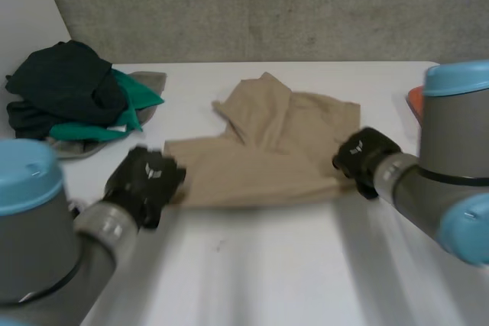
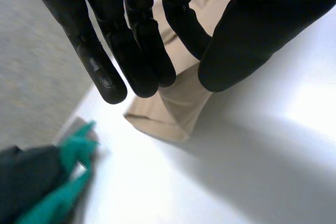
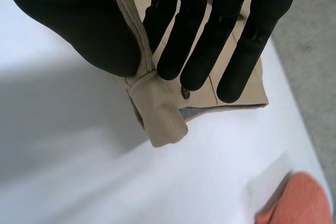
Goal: Fold the laundry.
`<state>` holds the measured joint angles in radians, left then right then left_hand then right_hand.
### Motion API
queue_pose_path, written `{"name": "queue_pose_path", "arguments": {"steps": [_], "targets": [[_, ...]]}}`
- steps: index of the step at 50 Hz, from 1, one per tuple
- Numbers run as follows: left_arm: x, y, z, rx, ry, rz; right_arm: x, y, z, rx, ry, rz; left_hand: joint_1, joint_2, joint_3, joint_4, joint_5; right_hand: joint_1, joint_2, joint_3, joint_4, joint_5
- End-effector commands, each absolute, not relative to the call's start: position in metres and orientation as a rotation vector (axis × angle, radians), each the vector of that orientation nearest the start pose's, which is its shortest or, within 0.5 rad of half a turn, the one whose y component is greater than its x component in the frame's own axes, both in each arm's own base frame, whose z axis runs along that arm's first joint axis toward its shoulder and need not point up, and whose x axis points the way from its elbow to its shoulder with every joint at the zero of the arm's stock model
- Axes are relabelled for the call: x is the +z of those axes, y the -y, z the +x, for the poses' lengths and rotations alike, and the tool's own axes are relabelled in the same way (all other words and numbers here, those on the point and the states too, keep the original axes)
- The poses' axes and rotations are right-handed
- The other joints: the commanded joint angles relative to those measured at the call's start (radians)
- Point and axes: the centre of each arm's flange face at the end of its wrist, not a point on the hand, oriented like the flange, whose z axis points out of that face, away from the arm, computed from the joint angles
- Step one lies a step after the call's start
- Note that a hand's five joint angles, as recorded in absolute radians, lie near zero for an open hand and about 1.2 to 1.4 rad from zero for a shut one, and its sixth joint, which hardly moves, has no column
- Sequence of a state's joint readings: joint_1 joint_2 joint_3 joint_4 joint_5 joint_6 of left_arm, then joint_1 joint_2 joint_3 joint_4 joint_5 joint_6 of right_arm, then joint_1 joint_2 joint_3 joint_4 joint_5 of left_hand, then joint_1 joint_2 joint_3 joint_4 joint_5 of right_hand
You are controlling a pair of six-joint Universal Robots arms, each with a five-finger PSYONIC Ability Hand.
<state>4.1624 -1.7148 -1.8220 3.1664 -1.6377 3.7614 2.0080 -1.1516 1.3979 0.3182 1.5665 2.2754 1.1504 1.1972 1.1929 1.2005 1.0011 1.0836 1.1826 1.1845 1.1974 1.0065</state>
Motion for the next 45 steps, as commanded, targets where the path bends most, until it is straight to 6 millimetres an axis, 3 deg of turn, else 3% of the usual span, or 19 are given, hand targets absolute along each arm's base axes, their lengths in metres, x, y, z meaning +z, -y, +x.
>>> {"name": "queue_pose_path", "arguments": {"steps": [1,3,6,12,17,18,21,22,25,31,37,38,39,41,42,44,45], "targets": [[0.210,0.087,-0.227,-1.334,-2.243,1.700,0.222,0.172,0.225,-1.219,-2.358,-2.037,0.246,0.199,0.203,0.196,0.221,0.313,0.214,0.212,0.199,0.215],[0.214,0.078,-0.229,-1.338,-2.239,1.767,0.222,0.165,0.220,-1.188,-2.343,-2.083,0.246,0.199,0.203,0.196,0.221,0.313,0.214,0.212,0.199,0.215],[0.215,0.084,-0.239,-1.426,-2.205,1.787,0.213,0.163,0.220,-1.186,-2.308,-2.121,0.246,0.199,0.203,0.196,0.221,0.313,0.214,0.212,0.199,0.215],[0.210,0.140,-0.281,-1.706,-2.070,1.677,0.192,0.183,0.229,-1.199,-2.330,-2.079,0.246,0.199,0.203,0.196,0.221,0.313,0.214,0.212,0.199,0.215],[0.219,0.195,-0.322,-1.977,-1.908,1.552,0.211,0.224,0.239,-1.524,-2.381,-1.826,0.246,0.199,0.203,0.196,0.221,0.313,0.214,0.212,0.199,0.215],[0.225,0.217,-0.336,-2.077,-1.843,1.488,0.215,0.242,0.240,-1.625,-2.410,-1.729,0.246,0.199,0.203,0.196,0.221,0.313,0.214,0.212,0.199,0.215],[0.229,0.251,-0.358,-2.206,-1.745,1.405,0.217,0.268,0.243,-1.764,-2.425,-1.621,0.246,0.199,0.203,0.196,0.221,0.313,0.214,0.212,0.199,0.215],[0.231,0.274,-0.369,-2.275,-1.690,1.340,0.217,0.284,0.247,-1.857,-2.422,-1.580,0.246,0.199,0.203,0.196,0.221,0.313,0.214,0.212,0.199,0.215],[0.231,0.314,-0.388,-2.376,-1.587,1.243,0.214,0.310,0.254,-1.981,-2.409,-1.533,0.246,0.199,0.203,0.196,0.221,0.313,0.214,0.212,0.199,0.215],[0.207,0.361,-0.394,-2.386,-1.529,1.183,0.209,0.348,0.270,-2.183,-2.313,-1.454,0.246,0.199,0.203,0.196,0.221,0.313,0.214,0.212,0.199,0.215],[0.182,0.394,-0.410,-2.484,-1.406,1.098,0.177,0.395,0.289,-2.400,-2.178,-1.424,0.246,0.199,0.203,0.196,0.221,0.313,0.214,0.212,0.199,0.215],[0.178,0.396,-0.411,-2.491,-1.404,1.094,0.172,0.399,0.291,-2.422,-2.171,-1.433,0.246,0.199,0.203,0.196,0.221,0.139,0.040,0.038,0.025,0.042],[0.173,0.398,-0.414,-2.507,-1.402,1.092,0.164,0.407,0.293,-2.470,-2.162,-1.442,0.081,0.034,0.038,0.030,0.055,-0.403,-0.502,-0.504,-0.517,-0.500],[0.167,0.398,-0.415,-2.515,-1.412,1.096,0.159,0.411,0.296,-2.495,-2.143,-1.458,-0.976,-1.023,-1.018,-1.026,-1.001,-0.774,-0.873,-0.875,-0.888,-0.871],[0.166,0.394,-0.418,-2.538,-1.413,1.098,0.163,0.414,0.297,-2.529,-2.122,-1.447,-0.766,-0.813,-0.809,-0.816,-0.792,-0.909,-1.008,-1.010,-1.023,-1.006],[0.165,0.392,-0.421,-2.557,-1.418,1.089,0.170,0.414,0.298,-2.553,-2.106,-1.421,-0.976,-1.023,-1.018,-1.026,-1.001,-0.909,-1.008,-1.010,-1.023,-1.006],[0.166,0.390,-0.421,-2.564,-1.419,1.086,0.174,0.413,0.297,-2.559,-2.102,-1.405,-0.976,-1.023,-1.018,-1.026,-1.001,-0.909,-1.008,-1.010,-1.023,-1.006]]}}
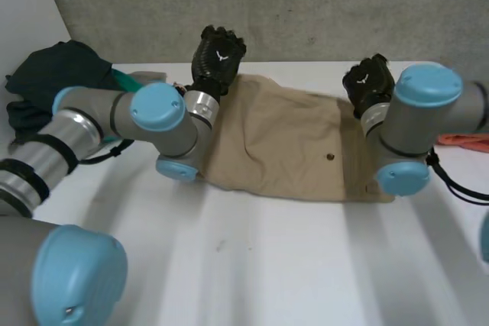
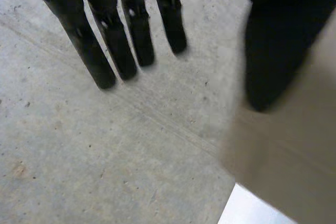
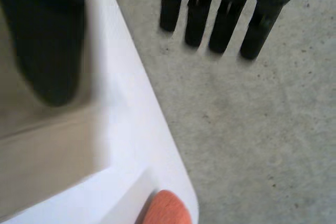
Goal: Fold the laundry.
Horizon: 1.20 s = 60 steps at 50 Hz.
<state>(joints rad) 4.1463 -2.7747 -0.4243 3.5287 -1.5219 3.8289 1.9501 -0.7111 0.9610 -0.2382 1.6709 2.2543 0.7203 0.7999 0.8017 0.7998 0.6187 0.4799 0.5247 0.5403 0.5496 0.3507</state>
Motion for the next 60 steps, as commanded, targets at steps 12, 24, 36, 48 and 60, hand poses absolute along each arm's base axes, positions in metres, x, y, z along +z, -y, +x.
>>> {"name": "queue_pose_path", "arguments": {"steps": [12,24,36,48,60], "targets": [[0.250,0.319,-0.391,-2.626,-1.564,1.089,0.228,0.331,0.257,-2.119,-2.341,-1.062,-0.546,-0.625,-0.627,-0.625,-0.619,-0.305,-0.350,-0.366,-0.375,-0.351],[0.230,0.262,-0.350,-2.557,-1.989,1.072,0.158,0.305,0.216,-1.557,-2.489,-0.830,-0.546,-0.625,-0.627,-0.625,-0.619,0.016,-0.029,-0.044,-0.054,-0.029],[0.227,0.253,-0.343,-2.535,-2.024,1.074,0.136,0.332,0.193,-1.753,-2.632,-0.893,-0.546,-0.625,-0.627,-0.625,-0.619,0.916,0.872,0.856,0.847,0.871],[0.254,0.241,-0.321,-2.584,-1.965,1.010,0.190,0.334,0.171,-2.110,-2.569,-1.506,-0.546,-0.625,-0.627,-0.625,-0.619,0.916,0.872,0.856,0.847,0.871],[0.250,0.243,-0.314,-2.552,-1.988,0.988,0.161,0.219,0.353,-2.123,-1.372,-2.007,-0.546,-0.625,-0.627,-0.625,-0.619,0.916,0.872,0.856,0.847,0.871]]}}
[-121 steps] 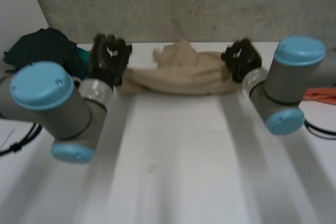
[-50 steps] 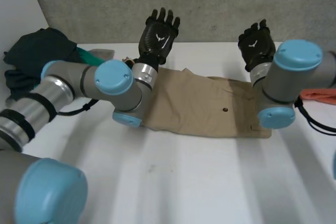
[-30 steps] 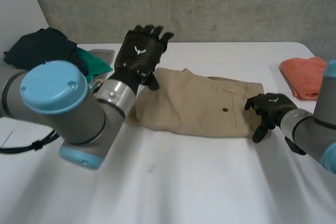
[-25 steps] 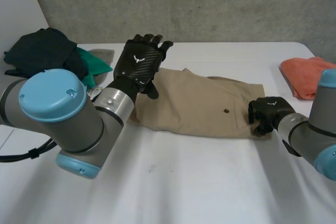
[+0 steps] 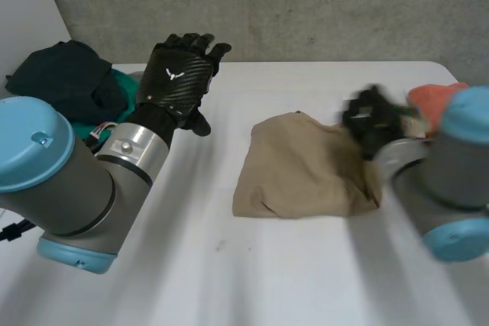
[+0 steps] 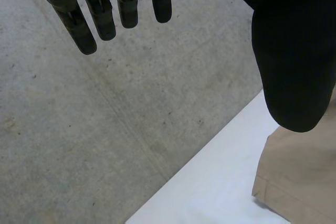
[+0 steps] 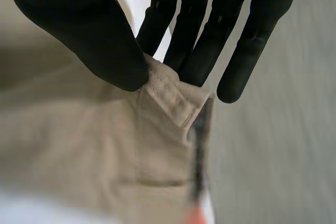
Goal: Fold the laundry.
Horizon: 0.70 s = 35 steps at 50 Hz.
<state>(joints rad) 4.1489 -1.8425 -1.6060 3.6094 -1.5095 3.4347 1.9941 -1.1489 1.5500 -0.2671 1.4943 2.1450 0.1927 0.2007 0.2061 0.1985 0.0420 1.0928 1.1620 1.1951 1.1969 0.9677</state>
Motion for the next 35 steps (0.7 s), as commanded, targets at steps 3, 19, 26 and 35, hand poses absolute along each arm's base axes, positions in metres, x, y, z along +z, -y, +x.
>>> {"name": "queue_pose_path", "arguments": {"steps": [3,19,26,35], "targets": [[0.250,0.243,-0.313,-2.553,-1.987,0.983,0.136,0.201,0.365,-2.023,-1.224,-2.152,-0.018,-0.026,-0.032,-0.024,-0.042,0.303,0.234,0.201,0.199,0.254],[0.295,0.271,-0.330,-2.758,-1.839,0.856,0.236,0.210,0.339,-1.980,-1.544,-1.281,-0.018,-0.026,-0.032,-0.024,-0.042,-0.918,-0.987,-1.021,-1.022,-0.968],[0.279,0.281,-0.368,-2.755,-2.000,0.924,0.258,0.270,0.259,-2.027,-2.003,-0.829,-0.017,-0.025,-0.031,-0.023,-0.041,-0.918,-0.987,-1.021,-1.022,-0.968],[0.206,0.259,-0.423,-2.349,-2.375,1.194,0.234,0.311,0.254,-1.896,-2.169,-0.804,-0.011,-0.019,-0.025,-0.017,-0.035,-0.918,-0.987,-1.021,-1.022,-0.968]]}}
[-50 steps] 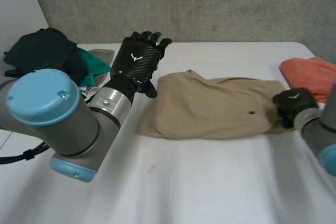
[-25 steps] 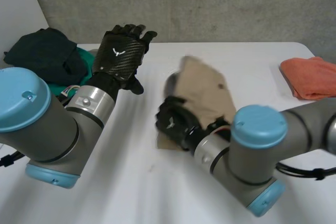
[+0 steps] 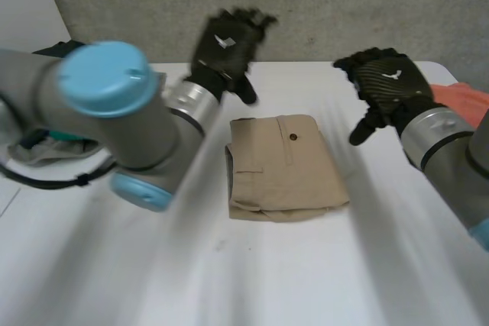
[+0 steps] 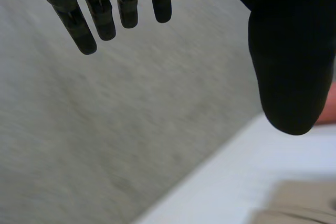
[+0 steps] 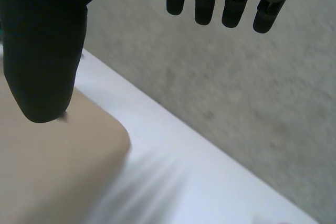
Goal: Fold the laundry.
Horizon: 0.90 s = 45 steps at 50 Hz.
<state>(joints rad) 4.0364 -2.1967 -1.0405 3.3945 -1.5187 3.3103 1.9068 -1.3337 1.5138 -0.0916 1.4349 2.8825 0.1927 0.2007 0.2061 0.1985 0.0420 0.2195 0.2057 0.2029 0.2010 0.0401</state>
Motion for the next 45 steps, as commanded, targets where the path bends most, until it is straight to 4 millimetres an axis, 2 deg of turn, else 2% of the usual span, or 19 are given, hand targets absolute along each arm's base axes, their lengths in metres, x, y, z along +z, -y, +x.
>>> {"name": "queue_pose_path", "arguments": {"steps": [1,5,9,15,19,22,25,26,29,30,32,34,36,37,40,41,44,45], "targets": [[0.202,0.258,-0.424,-2.315,-2.394,1.195,0.232,0.313,0.255,-1.871,-2.172,-0.806,-0.009,-0.017,-0.022,-0.014,-0.032,-0.045,-0.031,-0.028,-0.026,-0.040],[0.181,0.255,-0.424,-2.187,-2.438,1.149,0.222,0.319,0.262,-1.715,-2.167,-0.818,-0.009,-0.017,-0.022,-0.014,-0.032,-0.045,-0.031,-0.028,-0.026,-0.040],[0.162,0.260,-0.415,-2.045,-2.467,1.077,0.190,0.330,0.268,-1.500,-2.193,-0.803,-0.009,-0.017,-0.022,-0.014,-0.032,-0.045,-0.031,-0.028,-0.026,-0.040],[0.141,0.270,-0.393,-1.801,-2.517,1.080,0.152,0.342,0.274,-1.368,-2.260,-0.809,0.006,-0.002,-0.007,0.000,-0.018,-0.045,-0.031,-0.028,-0.026,-0.040],[0.128,0.267,-0.387,-1.679,-2.520,1.143,0.134,0.348,0.276,-1.322,-2.294,-0.810,0.009,0.001,-0.004,0.003,-0.015,-0.045,-0.031,-0.028,-0.026,-0.040],[0.124,0.265,-0.386,-1.651,-2.522,1.164,0.131,0.349,0.276,-1.310,-2.316,-0.833,0.009,0.001,-0.004,0.003,-0.015,-0.045,-0.031,-0.028,-0.026,-0.040],[0.127,0.262,-0.388,-1.663,-2.523,1.173,0.136,0.350,0.273,-1.346,-2.342,-0.902,0.009,0.001,-0.004,0.003,-0.015,-0.045,-0.031,-0.028,-0.026,-0.040],[0.131,0.261,-0.389,-1.677,-2.518,1.173,0.140,0.350,0.273,-1.363,-2.342,-0.921,0.009,0.001,-0.004,0.003,-0.015,-0.045,-0.031,-0.028,-0.026,-0.040],[0.162,0.260,-0.391,-1.788,-2.481,1.151,0.161,0.350,0.268,-1.462,-2.340,-0.953,0.000,-0.008,-0.013,-0.005,-0.024,-0.045,-0.031,-0.028,-0.026,-0.040],[0.187,0.260,-0.391,-1.891,-2.445,1.122,0.174,0.349,0.268,-1.521,-2.325,-0.969,-0.011,-0.019,-0.025,-0.017,-0.035,-0.045,-0.031,-0.028,-0.026,-0.040],[0.211,0.259,-0.392,-1.998,-2.404,1.104,0.186,0.346,0.268,-1.583,-2.309,-0.975,-0.014,-0.022,-0.028,-0.020,-0.038,-0.045,-0.031,-0.028,-0.026,-0.040],[0.238,0.254,-0.393,-2.141,-2.347,1.102,0.207,0.331,0.273,-1.689,-2.250,-0.988,-0.018,-0.026,-0.032,-0.024,-0.042,-0.045,-0.031,-0.028,-0.026,-0.040],[0.254,0.251,-0.393,-2.231,-2.307,1.104,0.220,0.317,0.278,-1.770,-2.191,-1.015,-0.018,-0.026,-0.032,-0.024,-0.042,-0.045,-0.031,-0.028,-0.026,-0.040],[0.267,0.248,-0.391,-2.310,-2.268,1.111,0.225,0.301,0.284,-1.833,-2.140,-1.060,-0.018,-0.026,-0.032,-0.024,-0.042,-0.045,-0.031,-0.028,-0.026,-0.040],[0.283,0.243,-0.390,-2.424,-2.207,1.142,0.219,0.277,0.287,-1.898,-2.094,-1.140,-0.018,-0.026,-0.032,-0.024,-0.042,-0.045,-0.031,-0.028,-0.026,-0.040],[0.294,0.240,-0.388,-2.491,-2.168,1.175,0.210,0.263,0.287,-1.922,-2.083,-1.189,-0.018,-0.026,-0.032,-0.024,-0.042,-0.045,-0.031,-0.028,-0.026,-0.040],[0.308,0.240,-0.384,-2.569,-2.115,1.246,0.192,0.240,0.284,-1.922,-2.089,-1.258,-0.018,-0.026,-0.032,-0.024,-0.042,-0.045,-0.031,-0.028,-0.026,-0.040],[0.315,0.240,-0.379,-2.591,-2.107,1.321,0.179,0.227,0.283,-1.909,-2.095,-1.290,-0.018,-0.026,-0.032,-0.024,-0.042,-0.045,-0.031,-0.028,-0.026,-0.040]]}}
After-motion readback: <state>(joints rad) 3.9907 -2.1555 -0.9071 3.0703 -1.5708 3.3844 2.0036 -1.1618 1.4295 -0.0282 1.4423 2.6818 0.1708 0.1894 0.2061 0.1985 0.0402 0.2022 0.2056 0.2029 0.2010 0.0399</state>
